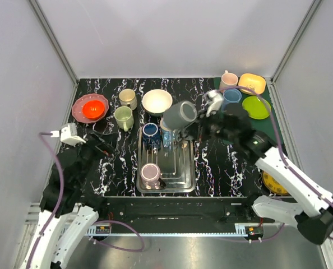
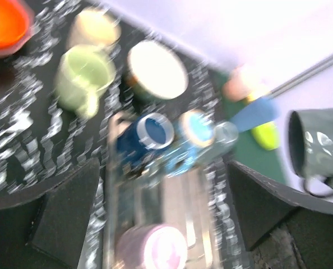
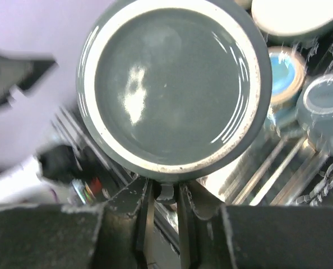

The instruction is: Turn the mug right side up

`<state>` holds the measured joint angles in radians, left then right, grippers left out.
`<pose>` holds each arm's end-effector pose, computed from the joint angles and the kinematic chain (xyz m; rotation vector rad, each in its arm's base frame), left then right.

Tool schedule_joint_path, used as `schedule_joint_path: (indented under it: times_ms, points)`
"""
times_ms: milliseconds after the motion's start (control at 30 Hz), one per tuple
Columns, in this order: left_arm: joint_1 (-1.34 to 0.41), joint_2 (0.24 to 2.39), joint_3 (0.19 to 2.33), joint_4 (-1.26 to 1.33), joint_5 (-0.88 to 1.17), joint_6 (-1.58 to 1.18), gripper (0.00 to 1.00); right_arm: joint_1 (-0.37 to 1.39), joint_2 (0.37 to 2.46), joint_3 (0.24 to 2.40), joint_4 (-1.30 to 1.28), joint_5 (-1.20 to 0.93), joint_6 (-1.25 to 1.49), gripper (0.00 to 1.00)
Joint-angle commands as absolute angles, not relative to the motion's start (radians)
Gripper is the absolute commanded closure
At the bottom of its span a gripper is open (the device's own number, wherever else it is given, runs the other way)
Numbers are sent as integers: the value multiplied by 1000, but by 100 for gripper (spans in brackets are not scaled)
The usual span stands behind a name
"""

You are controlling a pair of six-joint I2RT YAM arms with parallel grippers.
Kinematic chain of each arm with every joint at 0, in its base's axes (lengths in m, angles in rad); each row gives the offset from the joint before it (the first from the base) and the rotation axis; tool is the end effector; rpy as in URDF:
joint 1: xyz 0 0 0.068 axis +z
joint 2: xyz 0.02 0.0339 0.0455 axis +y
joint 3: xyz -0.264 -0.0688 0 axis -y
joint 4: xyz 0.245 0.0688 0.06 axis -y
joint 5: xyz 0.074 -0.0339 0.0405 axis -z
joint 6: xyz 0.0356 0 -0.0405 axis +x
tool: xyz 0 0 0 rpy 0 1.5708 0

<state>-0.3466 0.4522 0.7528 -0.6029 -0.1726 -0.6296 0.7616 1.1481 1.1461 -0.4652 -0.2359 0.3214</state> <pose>0.0989 -0.0292 0.3262 -0.3869 1.8604 -0.5093 0.1779 0.1812 0.3649 -0.6210 2.0590 0.8983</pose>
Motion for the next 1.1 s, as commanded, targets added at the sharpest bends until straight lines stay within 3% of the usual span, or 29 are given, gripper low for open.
schedule_joint_path:
  times_ms: [0,133,267,333,400,533,767,1067]
  points:
    - [-351,417,716,-330,57,-774,1,598,1032,1000,88,-544,713,100]
    - [-353,486,632,-47,415,-992,1,538,1073,878,591,-659,1035,100]
    - [-365,514,523,309,518,-1115,1,537,1164,825,1034,-689,1294,100]
    - [-380,538,497,430,573,-1173,1,537,1198,824,1116,-703,1340,100]
    - [-409,604,508,538,610,-1178,1,535,1218,824,1131,-701,1344,100]
    - [-549,707,595,453,562,-1083,1,537,1220,827,1086,-709,1312,100]
    - [-587,866,623,661,525,-1137,1,540,1184,810,948,-713,1211,100]
    - [-620,1046,684,866,485,-1215,23,549,1172,793,885,-727,1158,100]
